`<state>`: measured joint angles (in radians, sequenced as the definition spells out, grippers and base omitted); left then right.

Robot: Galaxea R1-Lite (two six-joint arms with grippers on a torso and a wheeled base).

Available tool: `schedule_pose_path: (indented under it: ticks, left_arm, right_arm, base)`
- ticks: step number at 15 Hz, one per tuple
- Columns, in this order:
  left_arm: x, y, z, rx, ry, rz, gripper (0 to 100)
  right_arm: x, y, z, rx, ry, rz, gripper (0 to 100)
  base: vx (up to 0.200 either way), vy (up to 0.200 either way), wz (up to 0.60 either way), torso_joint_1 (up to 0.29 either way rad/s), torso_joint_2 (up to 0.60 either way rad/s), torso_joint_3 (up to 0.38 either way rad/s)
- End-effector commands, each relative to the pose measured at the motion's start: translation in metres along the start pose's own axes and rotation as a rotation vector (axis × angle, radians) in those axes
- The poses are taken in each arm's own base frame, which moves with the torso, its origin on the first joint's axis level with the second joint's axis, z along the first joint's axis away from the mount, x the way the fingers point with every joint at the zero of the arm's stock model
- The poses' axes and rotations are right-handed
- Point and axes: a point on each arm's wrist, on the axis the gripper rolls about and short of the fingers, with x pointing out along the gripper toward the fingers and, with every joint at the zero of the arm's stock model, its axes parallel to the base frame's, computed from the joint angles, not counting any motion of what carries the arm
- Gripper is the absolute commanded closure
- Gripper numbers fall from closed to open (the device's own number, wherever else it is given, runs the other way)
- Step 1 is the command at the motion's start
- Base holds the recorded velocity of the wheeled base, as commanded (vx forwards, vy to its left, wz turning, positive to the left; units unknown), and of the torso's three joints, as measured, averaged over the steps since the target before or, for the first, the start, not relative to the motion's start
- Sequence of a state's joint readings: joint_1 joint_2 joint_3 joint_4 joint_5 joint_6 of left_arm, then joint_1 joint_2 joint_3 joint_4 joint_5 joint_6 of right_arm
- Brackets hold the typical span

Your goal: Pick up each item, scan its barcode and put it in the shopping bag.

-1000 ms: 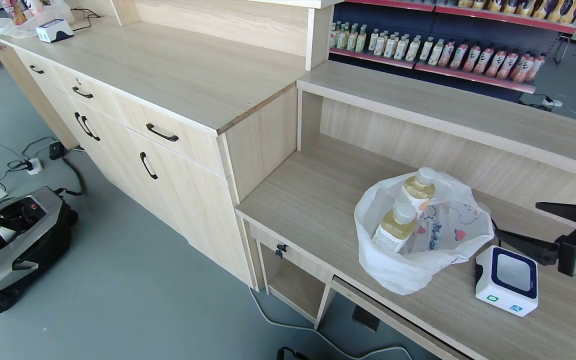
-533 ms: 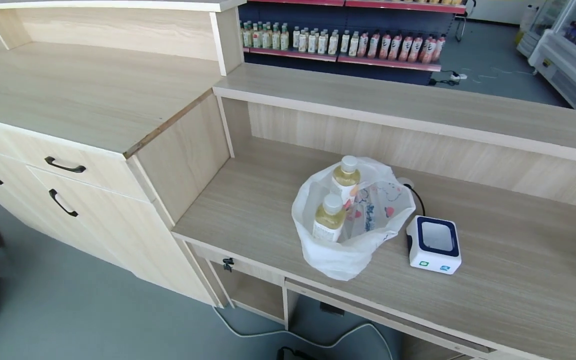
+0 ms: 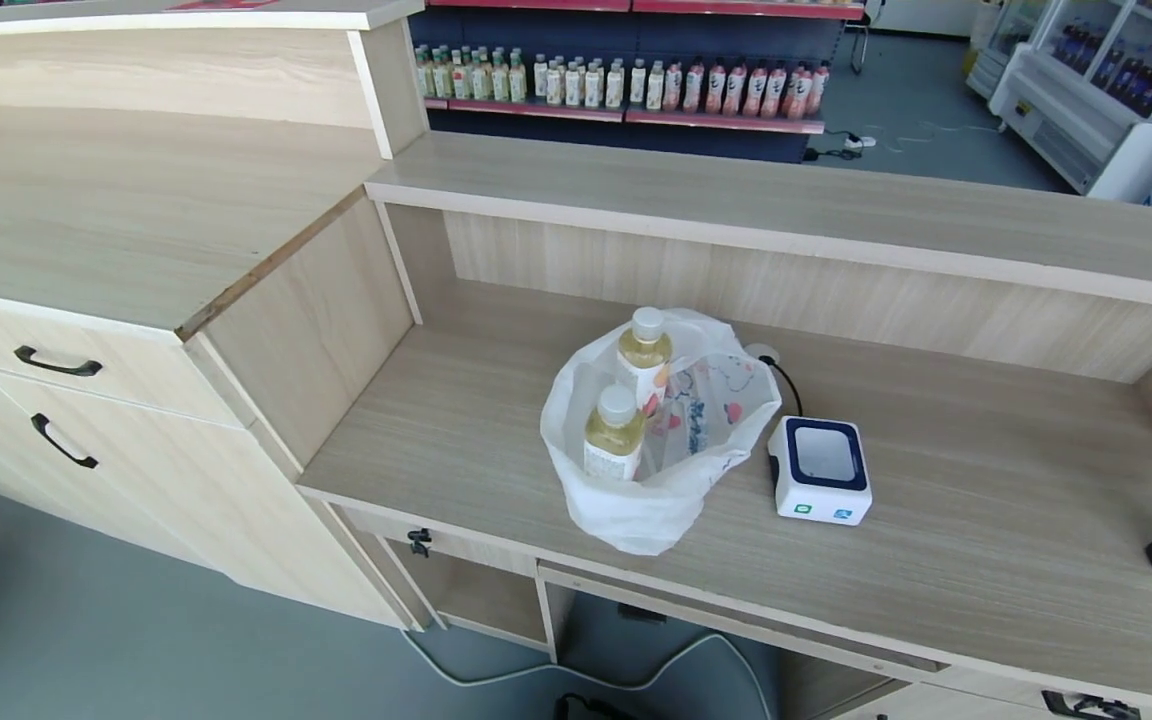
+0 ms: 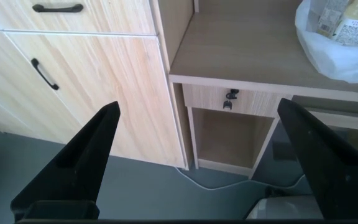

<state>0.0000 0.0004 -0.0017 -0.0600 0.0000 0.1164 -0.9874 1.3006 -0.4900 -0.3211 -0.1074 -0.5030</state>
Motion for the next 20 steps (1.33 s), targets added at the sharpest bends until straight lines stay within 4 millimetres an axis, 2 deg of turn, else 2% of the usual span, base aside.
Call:
schedule_pose_path:
  ticks: [1,6,13,20]
  left_arm:
    - [0.000,0.000,0.000,0.000,0.000,0.000,0]
    - [0.000,0.000,0.000,0.000,-0.002,0.000,0]
    - [0.000,0.000,0.000,0.000,0.000,-0.003,0]
    - [0.000,0.000,0.000,0.006,-0.002,-0.001,0]
  right_arm:
    - [-0.006,0.003,-0.004,0.007,-0.021,0.035,0]
    - [-0.014,0.011,-0.017,0.044,-0.033,0.105,0]
    - [-0.017,0.010,-0.013,0.041,-0.061,0.106,0]
    - [-0.010,0.008,-0.009,0.042,-0.054,0.102,0]
  base:
    - [0.000,0.000,0.00,0.000,0.00,0.000]
    - [0.000,0.000,0.00,0.000,0.00,0.000]
    - [0.000,0.000,0.00,0.000,0.00,0.000]
    - [-0.200,0.000,0.00,0.004,0.00,0.004]
